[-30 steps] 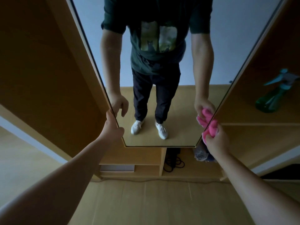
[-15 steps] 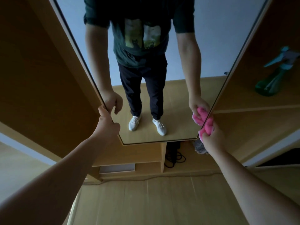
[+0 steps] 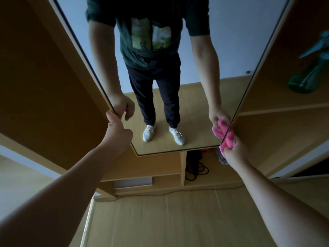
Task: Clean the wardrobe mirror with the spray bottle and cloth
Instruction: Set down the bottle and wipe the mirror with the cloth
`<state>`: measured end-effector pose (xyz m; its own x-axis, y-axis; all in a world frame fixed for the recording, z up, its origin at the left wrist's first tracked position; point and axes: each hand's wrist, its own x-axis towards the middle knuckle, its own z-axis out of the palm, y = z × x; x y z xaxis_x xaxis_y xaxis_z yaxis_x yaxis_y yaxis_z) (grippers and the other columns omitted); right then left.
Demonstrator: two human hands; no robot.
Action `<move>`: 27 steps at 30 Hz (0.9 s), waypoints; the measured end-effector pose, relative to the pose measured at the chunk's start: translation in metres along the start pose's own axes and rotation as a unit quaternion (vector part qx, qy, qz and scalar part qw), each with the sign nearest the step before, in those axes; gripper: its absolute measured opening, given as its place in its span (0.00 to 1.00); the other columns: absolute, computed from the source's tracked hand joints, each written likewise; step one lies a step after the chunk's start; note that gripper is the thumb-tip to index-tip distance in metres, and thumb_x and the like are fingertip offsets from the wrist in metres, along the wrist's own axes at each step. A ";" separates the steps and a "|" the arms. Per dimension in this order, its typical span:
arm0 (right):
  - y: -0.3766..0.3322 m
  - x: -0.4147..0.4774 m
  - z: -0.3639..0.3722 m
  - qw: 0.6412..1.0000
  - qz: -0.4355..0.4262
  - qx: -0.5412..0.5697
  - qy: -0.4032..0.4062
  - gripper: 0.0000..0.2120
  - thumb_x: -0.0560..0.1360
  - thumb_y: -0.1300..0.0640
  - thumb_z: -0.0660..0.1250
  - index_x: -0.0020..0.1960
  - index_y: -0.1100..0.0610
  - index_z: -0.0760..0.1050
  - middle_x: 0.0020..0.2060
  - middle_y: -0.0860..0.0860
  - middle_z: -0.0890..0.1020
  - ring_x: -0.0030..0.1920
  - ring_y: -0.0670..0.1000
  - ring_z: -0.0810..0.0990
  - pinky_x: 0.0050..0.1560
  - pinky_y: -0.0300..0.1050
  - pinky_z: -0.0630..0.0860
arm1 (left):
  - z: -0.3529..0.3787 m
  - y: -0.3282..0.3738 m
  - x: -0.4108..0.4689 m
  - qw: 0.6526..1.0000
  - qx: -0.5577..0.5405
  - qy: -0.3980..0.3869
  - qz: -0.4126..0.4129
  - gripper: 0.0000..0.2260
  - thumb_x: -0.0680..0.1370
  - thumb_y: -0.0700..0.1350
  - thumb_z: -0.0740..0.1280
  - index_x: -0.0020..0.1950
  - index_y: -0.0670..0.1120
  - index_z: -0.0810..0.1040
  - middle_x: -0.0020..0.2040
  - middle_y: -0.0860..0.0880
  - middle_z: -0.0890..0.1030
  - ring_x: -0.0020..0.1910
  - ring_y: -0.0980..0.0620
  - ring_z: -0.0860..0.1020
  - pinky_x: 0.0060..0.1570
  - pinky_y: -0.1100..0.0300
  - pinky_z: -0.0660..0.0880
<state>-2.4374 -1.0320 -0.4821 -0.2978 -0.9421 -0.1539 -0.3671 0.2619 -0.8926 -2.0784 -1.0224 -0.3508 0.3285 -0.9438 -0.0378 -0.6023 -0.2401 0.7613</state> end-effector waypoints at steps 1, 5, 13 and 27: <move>0.002 0.000 0.001 1.000 0.002 -0.003 0.000 0.22 0.76 0.68 0.65 0.67 0.55 0.73 0.44 0.51 0.81 0.46 0.52 0.83 0.48 0.50 0.83 | 0.000 0.000 0.000 1.000 0.005 0.002 0.000 0.32 0.73 0.30 0.60 0.71 0.44 0.49 0.44 0.52 0.66 0.38 0.53 0.73 0.19 0.66 0.71; 0.005 0.002 -0.003 0.999 0.025 -0.020 0.005 0.19 0.76 0.70 0.63 0.63 0.56 0.76 0.38 0.49 0.80 0.35 0.45 0.80 0.25 0.29 0.72 | -0.001 -0.002 0.000 1.000 0.014 0.002 0.015 0.33 0.73 0.30 0.61 0.72 0.47 0.49 0.50 0.50 0.67 0.40 0.57 0.71 0.24 0.63 0.73; -0.007 -0.031 -0.034 0.997 0.038 -0.065 0.010 0.15 0.75 0.61 0.68 0.61 0.56 0.76 0.46 0.53 0.82 0.45 0.56 0.81 0.51 0.58 0.79 | -0.015 0.010 -0.017 0.999 -0.024 -0.015 0.022 0.39 0.73 0.29 0.62 0.77 0.46 0.46 0.75 0.43 0.60 0.66 0.50 0.65 0.38 0.72 0.68; -0.222 -0.166 -0.048 0.984 -0.134 0.080 -0.091 0.19 0.68 0.49 0.75 0.55 0.51 0.74 0.47 0.49 0.81 0.46 0.50 0.81 0.47 0.49 0.81 | -0.096 0.109 -0.120 0.978 -0.075 -0.125 0.148 0.21 0.76 0.46 0.69 0.68 0.48 0.69 0.59 0.53 0.76 0.60 0.54 0.75 0.56 0.62 0.73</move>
<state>-2.3489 -0.9233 -0.2376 -0.0418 -0.9985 0.0366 -0.2635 -0.0244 -0.9644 -2.1134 -0.9136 -0.2007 -0.0432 -0.9975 0.0563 -0.5237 0.0706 0.8490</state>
